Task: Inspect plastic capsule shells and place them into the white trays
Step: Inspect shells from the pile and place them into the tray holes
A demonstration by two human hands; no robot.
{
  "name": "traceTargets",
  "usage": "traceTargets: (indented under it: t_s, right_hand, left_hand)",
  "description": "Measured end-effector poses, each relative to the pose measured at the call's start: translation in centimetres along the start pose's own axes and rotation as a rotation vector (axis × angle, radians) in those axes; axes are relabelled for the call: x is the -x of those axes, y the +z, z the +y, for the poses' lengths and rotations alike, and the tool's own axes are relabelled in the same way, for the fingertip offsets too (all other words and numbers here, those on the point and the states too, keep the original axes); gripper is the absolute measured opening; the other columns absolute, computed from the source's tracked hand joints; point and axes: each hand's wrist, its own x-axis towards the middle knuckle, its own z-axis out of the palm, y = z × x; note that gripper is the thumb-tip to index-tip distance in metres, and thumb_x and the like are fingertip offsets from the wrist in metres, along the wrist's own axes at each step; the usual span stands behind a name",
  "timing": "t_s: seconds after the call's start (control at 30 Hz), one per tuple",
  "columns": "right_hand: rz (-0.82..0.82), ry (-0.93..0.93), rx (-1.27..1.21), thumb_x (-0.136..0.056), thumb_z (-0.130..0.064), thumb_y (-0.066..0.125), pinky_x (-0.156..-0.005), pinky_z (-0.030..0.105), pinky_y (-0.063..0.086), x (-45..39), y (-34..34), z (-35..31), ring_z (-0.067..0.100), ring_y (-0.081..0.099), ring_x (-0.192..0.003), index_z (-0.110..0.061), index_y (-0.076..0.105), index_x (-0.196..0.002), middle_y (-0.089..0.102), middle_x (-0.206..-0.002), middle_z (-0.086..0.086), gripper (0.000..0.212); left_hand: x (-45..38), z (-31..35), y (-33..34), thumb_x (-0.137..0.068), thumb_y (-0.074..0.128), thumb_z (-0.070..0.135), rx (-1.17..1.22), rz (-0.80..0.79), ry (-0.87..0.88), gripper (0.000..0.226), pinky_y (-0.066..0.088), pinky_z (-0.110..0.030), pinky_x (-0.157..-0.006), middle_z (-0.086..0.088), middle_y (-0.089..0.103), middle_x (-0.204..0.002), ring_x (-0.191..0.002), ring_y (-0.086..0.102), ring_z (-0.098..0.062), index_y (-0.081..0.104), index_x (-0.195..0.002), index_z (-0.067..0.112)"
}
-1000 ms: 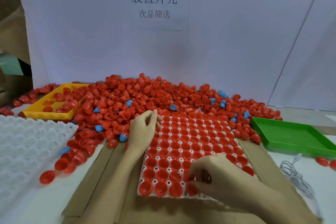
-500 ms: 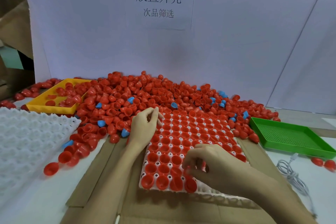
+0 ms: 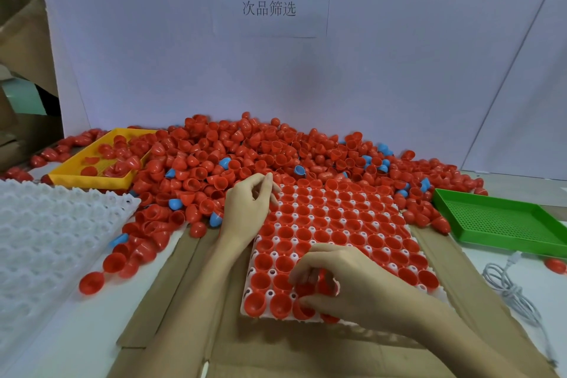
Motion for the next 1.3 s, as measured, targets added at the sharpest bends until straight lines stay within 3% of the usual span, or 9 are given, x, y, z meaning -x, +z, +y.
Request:
traceTargets:
  t_s: [0.1, 0.23, 0.37, 0.47, 0.57, 0.77, 1.07, 1.2, 1.3]
  right_hand:
    - [0.024, -0.033, -0.067, -0.098, -0.03, 0.074, -0.084, 0.011, 0.05, 0.0, -1.3, 0.2, -0.003, 0.06, -0.103, -0.036, 0.073, -0.115, 0.063, -0.107, -0.023, 0.019]
    - [0.092, -0.068, -0.117, -0.102, -0.028, 0.067, -0.083, 0.013, 0.052, -0.3, -1.9, 1.3, 0.001, 0.066, -0.102, -0.034, 0.075, -0.11, 0.069, -0.104, -0.024, 0.013]
    - [0.212, -0.01, -0.21, -0.103, -0.026, 0.066, -0.079, 0.019, 0.056, -1.6, -3.7, 4.3, 0.004, 0.071, -0.094, -0.031, 0.078, -0.106, 0.074, -0.1, -0.022, 0.013]
    - [0.324, 0.045, -0.273, -0.102, -0.022, 0.066, -0.077, 0.025, 0.058, -2.3, -5.3, 6.9, 0.007, 0.072, -0.087, -0.029, 0.079, -0.101, 0.077, -0.093, -0.016, 0.014]
    - [0.379, 0.08, -0.294, -0.103, -0.021, 0.066, -0.084, 0.031, 0.06, -2.7, -5.9, 8.9, 0.007, 0.073, -0.088, -0.027, 0.079, -0.1, 0.078, -0.093, -0.014, 0.015]
    - [0.454, 0.087, -0.366, -0.103, -0.022, 0.067, -0.088, 0.037, 0.062, -2.5, -5.0, 11.2, 0.009, 0.076, -0.092, -0.029, 0.08, -0.099, 0.079, -0.094, -0.011, 0.015]
    - [0.526, 0.082, -0.313, -0.102, -0.02, 0.064, -0.081, 0.037, 0.062, -2.0, -4.6, 12.1, 0.006, 0.074, -0.088, -0.036, 0.078, -0.095, 0.077, -0.087, -0.017, 0.021]
    - [0.586, 0.079, -0.327, -0.101, -0.018, 0.065, -0.08, 0.039, 0.061, -1.9, -4.8, 12.0, 0.008, 0.074, -0.085, -0.035, 0.078, -0.094, 0.076, -0.085, -0.016, 0.023]
    - [0.601, 0.086, -0.34, -0.101, -0.016, 0.066, -0.081, 0.041, 0.061, -1.8, -4.8, 12.0, 0.009, 0.074, -0.084, -0.034, 0.078, -0.094, 0.076, -0.083, -0.015, 0.024]
  left_hand:
    - [-0.1, 0.1, -0.2, -0.11, 0.053, 0.027, -0.019, 0.013, 0.003, 0.035, 0.06, -0.042, -0.065, 0.004, 0.071, -0.064, -0.057, 0.067, -0.019, 0.074, -0.084, 0.016]
    - [-0.3, -0.3, -0.2, -0.11, 0.053, 0.026, -0.089, 0.064, 0.046, 0.032, 0.055, -0.024, -0.068, 0.008, 0.071, -0.071, -0.068, 0.068, -0.009, 0.073, -0.086, 0.017]
    - [-0.8, -2.3, -1.4, -0.104, 0.059, 0.014, -0.561, 0.164, 0.185, 0.017, 0.052, -0.035, -0.09, 0.0, 0.07, -0.113, -0.11, 0.059, -0.02, 0.073, -0.113, 0.012]
    - [-1.3, -4.1, -2.4, -0.105, 0.057, 0.015, -0.771, 0.011, 0.114, 0.036, 0.039, -0.041, -0.114, -0.004, 0.054, -0.152, -0.142, 0.046, -0.023, 0.064, -0.141, 0.014]
    - [-1.6, -5.1, -2.7, -0.107, 0.049, 0.018, -0.831, -0.105, 0.076, 0.048, 0.029, -0.042, -0.121, 0.003, 0.035, -0.168, -0.155, 0.03, -0.015, 0.052, -0.153, 0.027]
    - [-2.3, -5.3, -2.2, -0.099, 0.052, 0.016, -0.95, -0.128, 0.09, 0.053, 0.038, -0.04, -0.105, 0.003, 0.047, -0.149, -0.135, 0.044, -0.02, 0.053, -0.15, 0.03]
    - [-1.9, -4.0, -1.4, -0.096, 0.067, 0.006, -0.906, 0.108, 0.11, 0.025, 0.043, -0.047, -0.095, -0.008, 0.069, -0.117, -0.111, 0.062, -0.03, 0.073, -0.12, 0.009]
    - [-3.6, -1.8, -1.1, -0.1, 0.065, 0.01, -0.772, 0.1, 0.254, 0.024, 0.053, -0.04, -0.09, -0.003, 0.068, -0.12, -0.112, 0.062, -0.024, 0.072, -0.123, 0.012]
    - [-6.9, -0.9, -0.2, -0.104, 0.056, 0.014, -0.733, -0.033, 0.232, 0.027, 0.047, -0.029, -0.095, 0.001, 0.063, -0.13, -0.121, 0.058, -0.019, 0.068, -0.128, 0.017]
